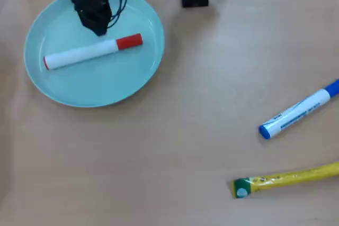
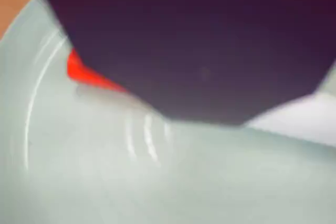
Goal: Pick up the red pen.
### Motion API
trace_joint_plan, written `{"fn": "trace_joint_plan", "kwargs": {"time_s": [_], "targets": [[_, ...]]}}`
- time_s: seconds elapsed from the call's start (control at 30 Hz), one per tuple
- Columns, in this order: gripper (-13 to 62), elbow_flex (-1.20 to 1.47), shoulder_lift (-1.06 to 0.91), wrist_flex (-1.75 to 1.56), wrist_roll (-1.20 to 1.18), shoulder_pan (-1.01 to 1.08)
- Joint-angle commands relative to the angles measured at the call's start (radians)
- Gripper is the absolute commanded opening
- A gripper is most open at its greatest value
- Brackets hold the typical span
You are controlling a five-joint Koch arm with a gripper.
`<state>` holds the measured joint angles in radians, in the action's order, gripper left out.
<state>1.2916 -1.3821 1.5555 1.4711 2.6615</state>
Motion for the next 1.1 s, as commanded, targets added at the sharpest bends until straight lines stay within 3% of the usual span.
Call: {"fn": "trace_joint_plan", "kwargs": {"time_s": [0.0, 0.13, 0.23, 1.07], "targets": [[27.7, -0.043, 0.008, -0.003, 0.017, 0.017], [40.0, -0.043, 0.054, -0.037, 0.009, 0.034], [43.7, -0.044, 0.100, -0.071, 0.000, 0.035], [43.0, -0.143, 0.350, -0.127, -0.101, -0.008]]}}
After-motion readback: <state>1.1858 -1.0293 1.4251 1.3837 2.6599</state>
